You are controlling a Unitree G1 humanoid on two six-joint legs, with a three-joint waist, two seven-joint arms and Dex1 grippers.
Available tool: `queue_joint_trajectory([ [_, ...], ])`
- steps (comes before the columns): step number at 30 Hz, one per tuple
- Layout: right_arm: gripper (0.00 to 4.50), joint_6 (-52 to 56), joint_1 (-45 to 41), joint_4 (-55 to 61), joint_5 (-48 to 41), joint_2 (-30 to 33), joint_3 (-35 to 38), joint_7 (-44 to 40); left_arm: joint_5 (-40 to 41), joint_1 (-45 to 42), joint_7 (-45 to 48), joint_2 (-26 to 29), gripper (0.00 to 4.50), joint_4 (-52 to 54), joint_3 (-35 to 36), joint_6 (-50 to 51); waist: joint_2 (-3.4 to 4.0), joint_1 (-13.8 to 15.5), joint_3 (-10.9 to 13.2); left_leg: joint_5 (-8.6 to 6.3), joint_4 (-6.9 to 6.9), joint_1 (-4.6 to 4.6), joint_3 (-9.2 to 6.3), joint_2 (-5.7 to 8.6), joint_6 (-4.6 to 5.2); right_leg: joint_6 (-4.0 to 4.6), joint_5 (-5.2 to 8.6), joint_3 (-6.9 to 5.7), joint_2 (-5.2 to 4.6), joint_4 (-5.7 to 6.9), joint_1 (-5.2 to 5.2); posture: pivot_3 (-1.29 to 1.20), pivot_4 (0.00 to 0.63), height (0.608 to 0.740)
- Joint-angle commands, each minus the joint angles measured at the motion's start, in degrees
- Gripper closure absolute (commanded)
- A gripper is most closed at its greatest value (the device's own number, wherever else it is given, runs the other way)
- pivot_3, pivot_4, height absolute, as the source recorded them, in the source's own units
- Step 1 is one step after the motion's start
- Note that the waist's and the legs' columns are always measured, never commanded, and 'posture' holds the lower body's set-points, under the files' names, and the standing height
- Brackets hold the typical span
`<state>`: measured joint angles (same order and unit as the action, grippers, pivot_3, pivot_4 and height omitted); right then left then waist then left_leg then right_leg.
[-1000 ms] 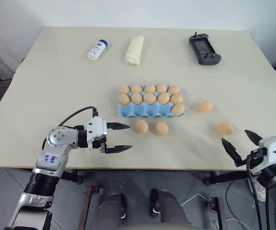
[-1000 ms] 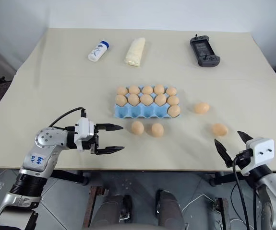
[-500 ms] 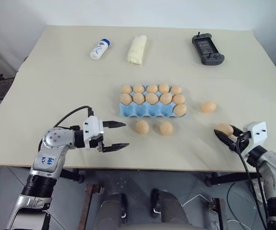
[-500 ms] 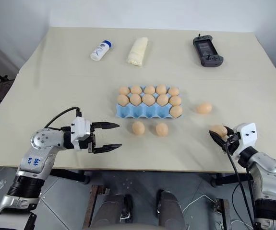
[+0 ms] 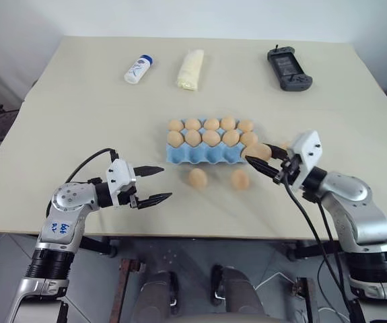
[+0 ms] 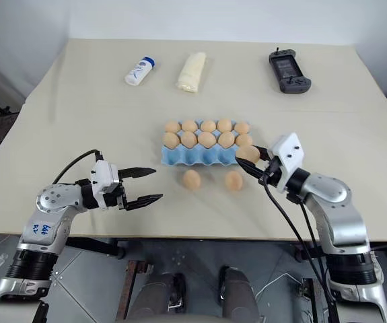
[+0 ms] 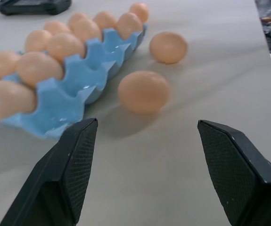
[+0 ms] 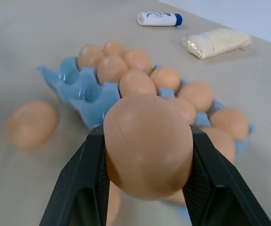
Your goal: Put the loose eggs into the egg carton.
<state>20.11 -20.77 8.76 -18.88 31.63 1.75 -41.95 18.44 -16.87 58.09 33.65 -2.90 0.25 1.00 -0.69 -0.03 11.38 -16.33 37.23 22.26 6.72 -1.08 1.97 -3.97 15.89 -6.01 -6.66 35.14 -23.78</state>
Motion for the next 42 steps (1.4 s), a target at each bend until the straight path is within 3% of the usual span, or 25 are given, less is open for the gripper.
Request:
queue_joint_trajectory([
  [1, 2.89, 1.3, -3.2, -2.2, 4.4, -0.8, -4.1, 2.0, 0.3, 1.4, -1.3, 0.9, 0.9, 2.5, 2.0, 0.6, 0.0, -0.1, 0.0, -0.01, -0.01, 0.05, 0.0, 0.01, 0.0, 0.0, 0.0, 0.01, -0.01, -0.05, -0.04, 0.0, 0.15, 0.74],
  [7, 2.89, 0.1, -7.7, -8.1, 6.8, -4.0, -5.8, 3.8, 0.6, 3.0, -2.0, 1.4, 0.9, 4.0, 2.7, 1.3, 0.0, -0.2, 0.0, 0.17, -0.05, 0.24, 0.08, 0.01, 0.03, -0.04, -0.02, -0.13, -0.01, -0.12, -0.2, 0.0, 0.15, 0.74],
  [8, 2.18, 0.4, -8.4, -8.2, 6.7, -4.7, -5.5, 4.1, 0.6, 3.1, -2.1, 1.4, 0.9, 4.1, 2.7, 1.4, 0.0, -0.2, 0.0, 0.17, -0.05, 0.26, 0.09, 0.01, 0.04, -0.05, -0.03, -0.14, 0.0, -0.12, -0.21, 0.0, 0.15, 0.74],
  [14, 0.1, 2.7, -7.8, -3.0, 4.8, -4.8, -3.9, 3.4, 0.4, 3.0, -2.5, 1.0, 0.9, 4.4, 2.3, 1.5, 0.0, -0.2, 0.0, 0.16, -0.04, 0.25, 0.12, 0.0, 0.07, -0.06, -0.03, -0.13, 0.0, -0.12, -0.21, 0.0, 0.15, 0.74],
  [15, 0.02, 3.2, -6.9, -1.2, 4.2, -4.2, -3.4, 3.0, 0.4, 3.0, -2.5, 0.9, 0.9, 4.4, 2.2, 1.5, 0.0, -0.1, 0.0, 0.16, -0.04, 0.25, 0.12, 0.0, 0.08, -0.06, -0.03, -0.13, 0.0, -0.12, -0.21, 0.0, 0.15, 0.74],
  [24, 0.02, 1.5, 7.6, 9.3, 0.9, 3.3, 8.3, 1.8, 2.0, 0.4, -1.7, -0.3, 0.9, 3.5, 1.3, 5.2, 0.0, 0.1, 0.0, 0.01, -0.04, 0.32, 0.12, 0.01, 0.31, -0.16, -0.08, -0.14, 0.01, -0.21, -0.18, 0.0, 0.15, 0.74],
  [32, 0.02, -13.5, 24.7, 2.2, -1.5, -0.9, 23.0, 1.8, 1.1, -4.9, -0.1, -3.4, 0.9, -0.4, -0.7, 3.0, 0.0, 0.5, 0.0, 0.0, -0.06, 0.05, 0.17, 0.01, 0.33, -0.16, -0.08, -0.14, 0.09, -0.25, 0.04, 0.0, 0.15, 0.74],
  [34, 0.02, -14.1, 25.9, 1.8, -1.8, -1.1, 23.0, 1.8, 1.4, -5.7, 0.6, -3.7, 0.9, -0.9, -0.9, 3.1, 0.0, 0.4, 0.0, -0.02, -0.01, 0.05, 0.2, 0.02, 0.35, -0.19, -0.1, -0.08, 0.08, -0.27, 0.07, 0.0, 0.15, 0.74],
  [38, 0.0, -12.7, 25.5, 0.2, -2.6, -0.4, 22.4, 1.7, 1.9, -6.6, 1.5, -4.2, 0.08, -0.7, -1.0, 2.9, 0.02, -0.7, 0.0, -0.05, 0.01, -0.09, 0.37, 0.02, 0.27, -0.2, -0.25, 0.11, 0.07, -0.24, 0.1, 0.0, 0.15, 0.74],
  [42, 0.0, -12.3, 20.7, -4.0, -2.3, 0.5, 21.1, 2.0, 1.7, -7.6, 0.6, -5.3, 0.01, -0.9, -0.3, 2.1, 0.03, -0.7, 0.0, 0.09, -0.01, -0.11, 0.29, -0.02, 0.15, -0.07, -0.31, 0.05, 0.08, -0.18, 0.1, 0.0, 0.15, 0.74],
])
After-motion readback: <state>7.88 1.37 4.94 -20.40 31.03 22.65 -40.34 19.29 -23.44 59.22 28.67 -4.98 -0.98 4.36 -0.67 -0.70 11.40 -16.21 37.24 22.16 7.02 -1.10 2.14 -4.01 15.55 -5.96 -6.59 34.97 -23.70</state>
